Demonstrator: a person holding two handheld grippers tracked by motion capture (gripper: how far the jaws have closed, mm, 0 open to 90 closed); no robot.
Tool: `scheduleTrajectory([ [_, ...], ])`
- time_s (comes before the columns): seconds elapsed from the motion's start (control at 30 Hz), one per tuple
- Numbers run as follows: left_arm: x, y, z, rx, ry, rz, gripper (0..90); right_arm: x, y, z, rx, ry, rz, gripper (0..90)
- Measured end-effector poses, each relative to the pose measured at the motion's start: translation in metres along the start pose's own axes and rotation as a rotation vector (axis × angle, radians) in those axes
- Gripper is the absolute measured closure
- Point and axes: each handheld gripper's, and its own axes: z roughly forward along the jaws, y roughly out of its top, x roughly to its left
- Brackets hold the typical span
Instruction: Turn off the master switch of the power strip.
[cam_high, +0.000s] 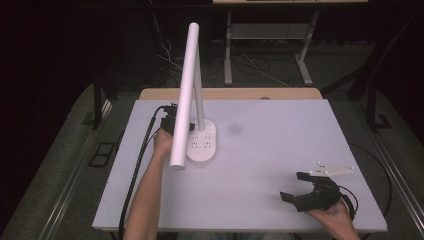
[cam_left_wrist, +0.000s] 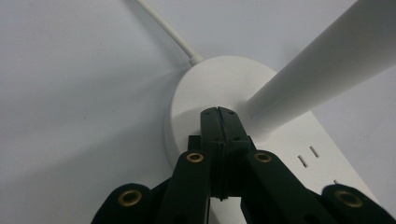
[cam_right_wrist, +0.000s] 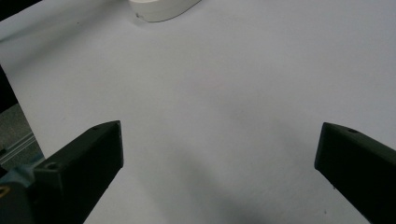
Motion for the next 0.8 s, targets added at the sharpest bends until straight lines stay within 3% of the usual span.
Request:
scheduleTrajectory([
  [0.07, 0.000, 0.001, -0.002, -0.021, 0.024, 0.001, 90.0, -0.001, 0.000, 0.000, 0.002, 0.002, 0.007, 0.4],
  [0.23, 0.004, 0.000, -0.005, -0.032, 0.039, -0.002, 90.0, -0.004, -0.001, -0.001, -0.001, -0.004, 0.009, 0.5],
  [0.47, 0.007, 0.000, -0.025, -0.116, 0.003, -0.002, 90.0, -0.005, -0.001, -0.002, -0.002, -0.006, 0.013, 0.5],
  [0.7, 0.002, 0.003, -0.047, -0.143, 0.007, 0.037, 90.0, -0.004, -0.001, -0.003, -0.002, -0.008, 0.016, 0.4],
  [0.8, 0.000, 0.003, -0.055, -0.160, 0.004, 0.029, 89.9, -0.004, -0.001, -0.003, -0.004, -0.010, 0.015, 0.5],
])
